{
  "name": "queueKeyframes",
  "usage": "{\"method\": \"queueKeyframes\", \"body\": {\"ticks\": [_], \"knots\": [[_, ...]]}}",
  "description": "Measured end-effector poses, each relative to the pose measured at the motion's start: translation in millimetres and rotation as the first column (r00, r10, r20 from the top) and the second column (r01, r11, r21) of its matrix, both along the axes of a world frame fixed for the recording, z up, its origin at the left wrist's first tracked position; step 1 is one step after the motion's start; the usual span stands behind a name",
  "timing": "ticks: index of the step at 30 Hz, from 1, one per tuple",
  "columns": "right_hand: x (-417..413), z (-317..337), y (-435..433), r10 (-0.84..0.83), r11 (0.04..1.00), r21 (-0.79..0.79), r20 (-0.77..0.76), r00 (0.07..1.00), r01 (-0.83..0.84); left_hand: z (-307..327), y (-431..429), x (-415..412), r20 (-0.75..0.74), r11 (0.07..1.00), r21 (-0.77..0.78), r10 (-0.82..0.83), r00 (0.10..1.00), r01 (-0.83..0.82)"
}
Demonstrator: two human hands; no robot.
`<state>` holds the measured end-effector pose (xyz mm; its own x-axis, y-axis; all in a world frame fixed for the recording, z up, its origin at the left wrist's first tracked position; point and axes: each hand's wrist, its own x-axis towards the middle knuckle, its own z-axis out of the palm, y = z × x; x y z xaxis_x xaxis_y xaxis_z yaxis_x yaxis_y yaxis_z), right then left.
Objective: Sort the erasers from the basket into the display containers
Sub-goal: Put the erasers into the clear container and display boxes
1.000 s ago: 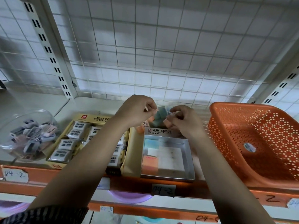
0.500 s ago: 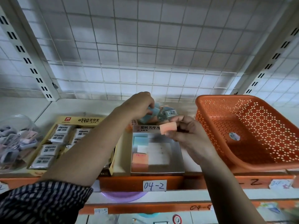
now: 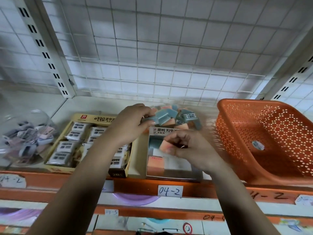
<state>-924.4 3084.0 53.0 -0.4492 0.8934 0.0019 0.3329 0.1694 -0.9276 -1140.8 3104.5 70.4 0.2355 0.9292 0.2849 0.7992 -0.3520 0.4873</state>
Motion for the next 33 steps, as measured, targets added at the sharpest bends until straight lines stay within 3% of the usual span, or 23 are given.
{"method": "queueKeyframes", "body": {"ticks": [4,8,12,20,30,33], "knots": [[-13.0,-4.8,3.3,-0.038,0.991,0.133,0.228,0.973,0.008,-13.3,-9.2,-2.2,0.110,0.999,0.012,0.030,0.993,-0.032],[-21.9,-7.3,2.6,-0.036,0.982,0.186,0.352,0.935,-0.032,-16.3,-10.4,-3.9,0.183,0.999,0.019,0.046,0.982,-0.050],[-27.0,-13.2,2.5,-0.077,0.965,0.262,0.354,0.932,-0.020,-19.0,-9.1,-4.5,0.098,0.995,0.070,0.061,0.993,-0.068],[-28.5,-22.1,0.9,-0.103,0.940,0.339,0.358,0.928,-0.027,-20.6,-6.4,-6.5,0.068,0.995,0.071,0.063,0.996,-0.068],[-25.4,-18.0,-5.2,-0.122,0.971,0.233,0.343,0.931,0.042,-19.8,-7.1,-6.1,0.074,0.997,0.057,0.056,0.996,-0.060],[-25.8,-16.6,-7.6,-0.072,0.994,0.101,0.273,0.959,0.045,-20.0,-7.8,-6.3,0.076,0.996,0.064,0.057,0.995,-0.062]]}}
